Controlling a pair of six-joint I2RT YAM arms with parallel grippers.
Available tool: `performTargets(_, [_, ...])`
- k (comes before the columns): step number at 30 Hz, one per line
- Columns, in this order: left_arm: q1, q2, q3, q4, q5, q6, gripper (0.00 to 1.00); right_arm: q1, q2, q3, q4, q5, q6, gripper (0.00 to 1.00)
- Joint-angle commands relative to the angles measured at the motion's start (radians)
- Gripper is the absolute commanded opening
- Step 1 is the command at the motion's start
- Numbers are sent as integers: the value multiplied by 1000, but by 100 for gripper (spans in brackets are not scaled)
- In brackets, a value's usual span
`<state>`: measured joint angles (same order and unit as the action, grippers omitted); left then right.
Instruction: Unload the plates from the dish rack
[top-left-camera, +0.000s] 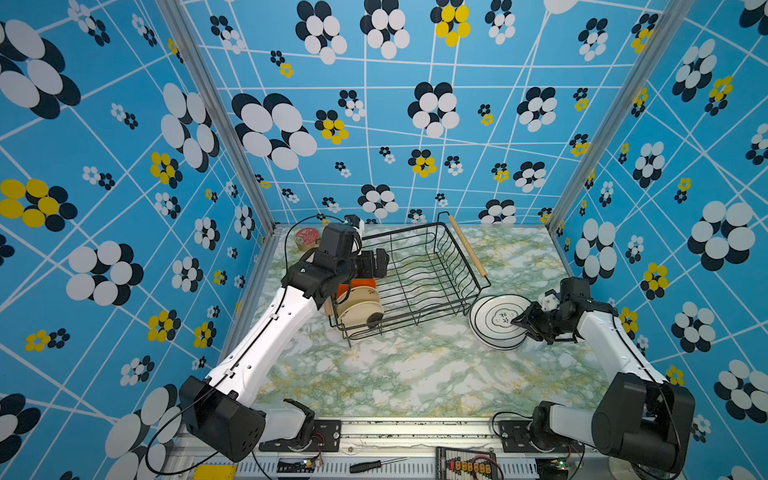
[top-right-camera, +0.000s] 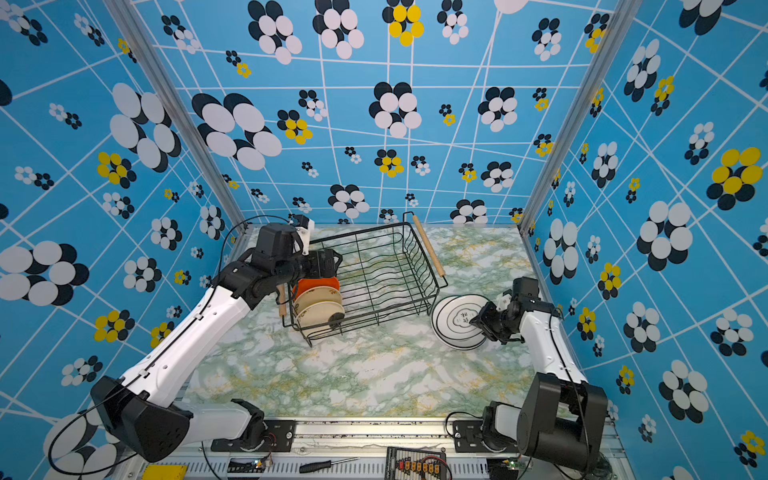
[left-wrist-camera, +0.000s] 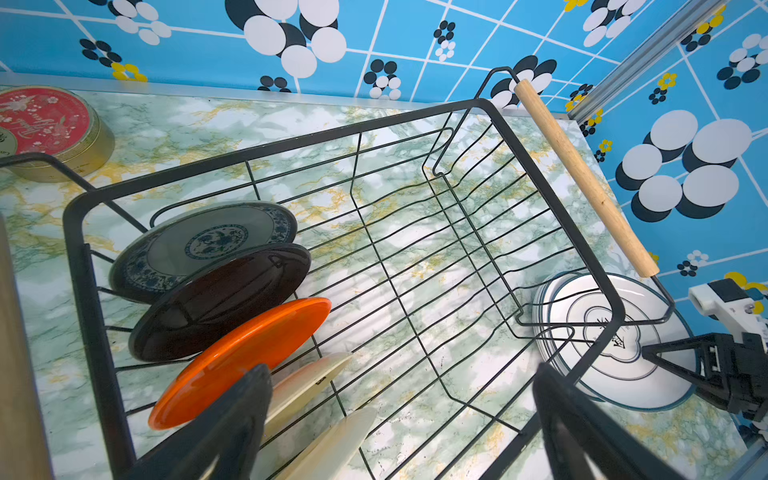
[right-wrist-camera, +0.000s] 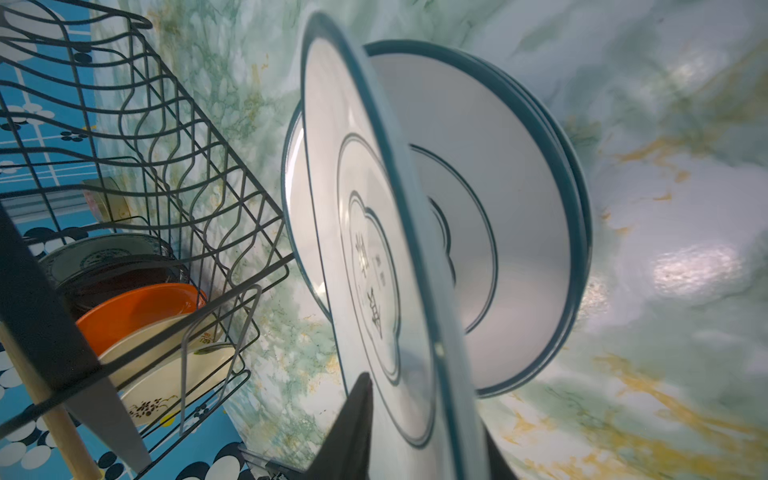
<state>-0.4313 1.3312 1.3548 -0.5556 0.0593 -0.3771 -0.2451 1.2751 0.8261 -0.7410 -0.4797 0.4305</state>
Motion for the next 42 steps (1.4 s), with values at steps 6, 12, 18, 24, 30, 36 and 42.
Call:
performTargets(6, [8,-2,38,-61,-90,19,99,-5,19,-23,-10,36,-18,45])
performTargets(12, [9,-50,-9,-9,-161,49,99,-5,34,-23,-25,84,-31,57])
performTargets(18, [30,-13,56,-91,-140,47,99,-3,54,-16,-31,111,-36,61])
performTargets(24, [37,27,128,-178,-117,80,99,19,90,1,-41,134,-42,64])
performTargets(30, [42,31,129,-202,-117,108,99,61,117,28,-53,186,-34,66])
performTargets(36, [54,36,116,-210,-119,103,99,91,135,49,-68,230,-29,67])
performTargets(42, [87,69,129,-242,-66,102,99,98,141,53,-73,246,-23,70])
